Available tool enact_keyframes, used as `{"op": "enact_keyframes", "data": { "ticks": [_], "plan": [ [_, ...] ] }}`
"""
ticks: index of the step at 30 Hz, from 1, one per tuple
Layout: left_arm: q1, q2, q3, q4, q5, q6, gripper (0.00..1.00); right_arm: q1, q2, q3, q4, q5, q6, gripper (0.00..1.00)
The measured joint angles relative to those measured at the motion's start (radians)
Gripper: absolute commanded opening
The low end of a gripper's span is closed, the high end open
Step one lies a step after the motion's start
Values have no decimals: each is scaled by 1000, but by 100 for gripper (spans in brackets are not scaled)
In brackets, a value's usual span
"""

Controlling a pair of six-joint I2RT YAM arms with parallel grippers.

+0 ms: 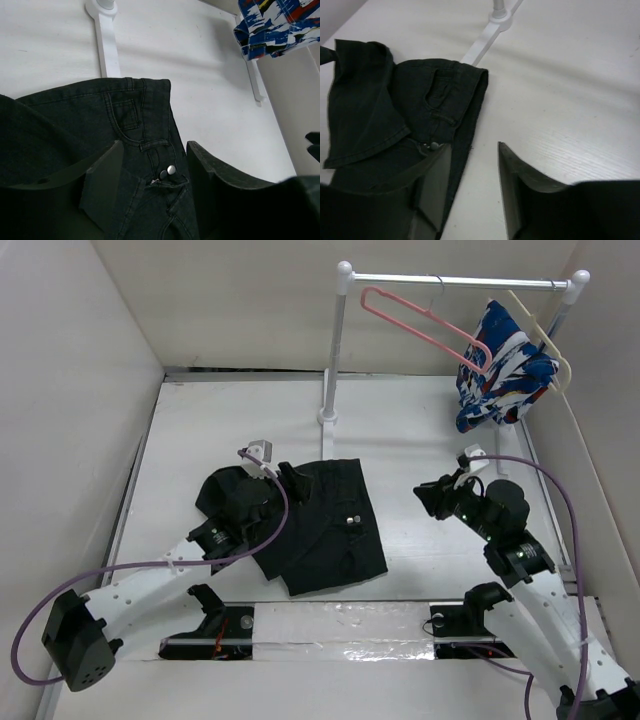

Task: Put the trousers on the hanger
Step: Flatten out the trousers at the center of the board.

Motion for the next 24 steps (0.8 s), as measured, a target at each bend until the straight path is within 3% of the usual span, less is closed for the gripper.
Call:
{"op": "enact_keyframes", "data": {
  "ticks": [3,6,9,11,13,14,15,16,18,21,24],
  "plan": [
    [0,-14,-18,-1,11,-2,25,0,10,-19,6,-44,0,0],
    [-13,-24,-31,-19,20,3,2,0,30,-38,36,-77,7,0],
    [-84,-22,-30,-40,-12,8,0,0,76,-49,70,-98,18,0],
    [-171,-1,-23,-66,-74,10,0,0,122,-49,96,-109,24,7],
    [-268,53,8,-116,-166,3,7,4,167,-49,132,-117,31,30],
    [-317,90,28,-142,-206,0,21,15,205,-50,145,-116,43,42],
    [-354,125,46,-168,-241,-10,28,32,232,-51,168,-110,46,60],
    [-381,155,58,-192,-262,-20,34,50,257,-51,184,-106,53,66],
    [-405,208,71,-232,-301,-44,45,102,322,-52,235,-93,57,76],
    [-406,250,71,-284,-330,-74,60,164,435,-53,315,-66,76,79],
    [-404,266,69,-302,-344,-96,65,192,568,-51,401,-36,96,80]
  ]
}}
